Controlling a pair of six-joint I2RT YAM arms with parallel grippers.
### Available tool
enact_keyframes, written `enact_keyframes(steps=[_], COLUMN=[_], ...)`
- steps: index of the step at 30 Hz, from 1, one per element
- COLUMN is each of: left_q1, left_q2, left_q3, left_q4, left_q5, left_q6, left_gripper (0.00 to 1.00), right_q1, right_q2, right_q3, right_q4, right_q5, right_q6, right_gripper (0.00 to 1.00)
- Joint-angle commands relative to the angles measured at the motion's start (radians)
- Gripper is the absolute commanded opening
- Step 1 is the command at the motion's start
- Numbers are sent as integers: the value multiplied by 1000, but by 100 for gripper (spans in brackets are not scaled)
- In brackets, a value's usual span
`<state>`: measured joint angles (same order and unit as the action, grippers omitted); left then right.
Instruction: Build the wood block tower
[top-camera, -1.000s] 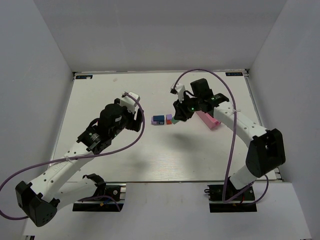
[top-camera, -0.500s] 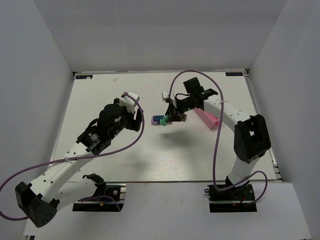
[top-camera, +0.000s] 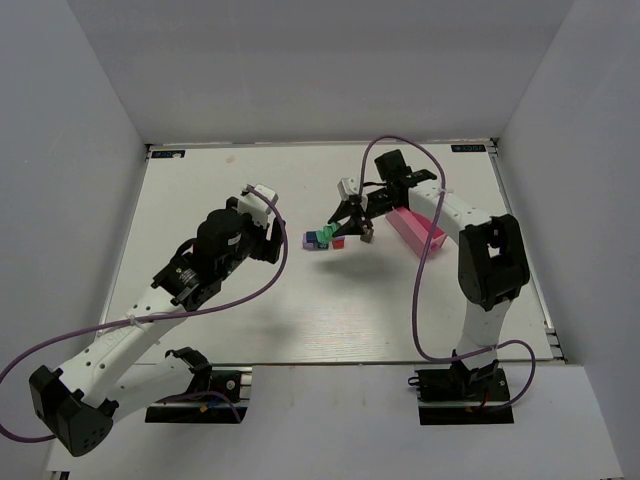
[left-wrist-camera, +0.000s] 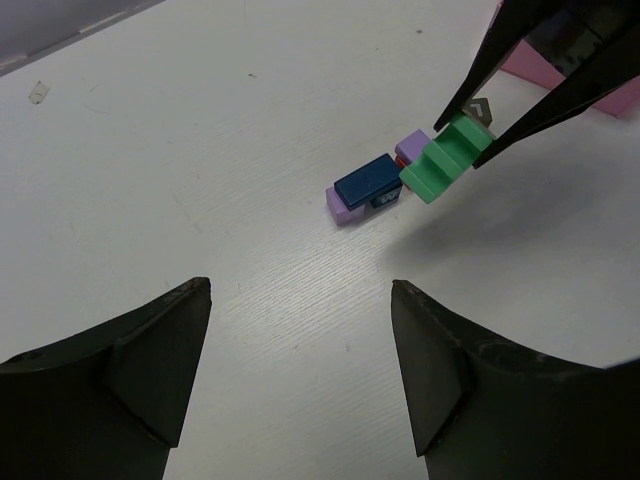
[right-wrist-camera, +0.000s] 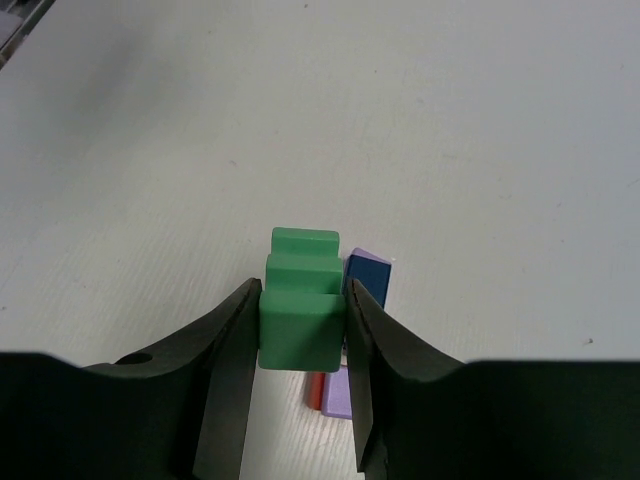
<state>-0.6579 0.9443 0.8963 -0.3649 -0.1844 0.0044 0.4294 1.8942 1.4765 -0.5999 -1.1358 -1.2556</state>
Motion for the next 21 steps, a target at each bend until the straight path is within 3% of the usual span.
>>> enact_keyframes(steps=[1,7,13,18,21], left_q1=[4,4,4,4,4], left_q2=[-22,-22,-13,-13,-13], left_q3=[-3,-3,-3,-3,-3], left_q4=[17,17,17,17,17], left_q5=[-12,-21,-21,-21,-30], left_q6=[8,8,8,8,8], left_gripper=[82,82,82,82,82], right_q1=[-17,-32,-38,-53,-54], right_q2=[0,-3,16,15,28], right_q3=[8,-97,-146,-254,-280], right_q4=[105,398,488,840,954], right_q5=[-116,-125,-145,-160,-156], right_q6=[16,318,396,701,801], right_gripper=[0,0,0,0,0])
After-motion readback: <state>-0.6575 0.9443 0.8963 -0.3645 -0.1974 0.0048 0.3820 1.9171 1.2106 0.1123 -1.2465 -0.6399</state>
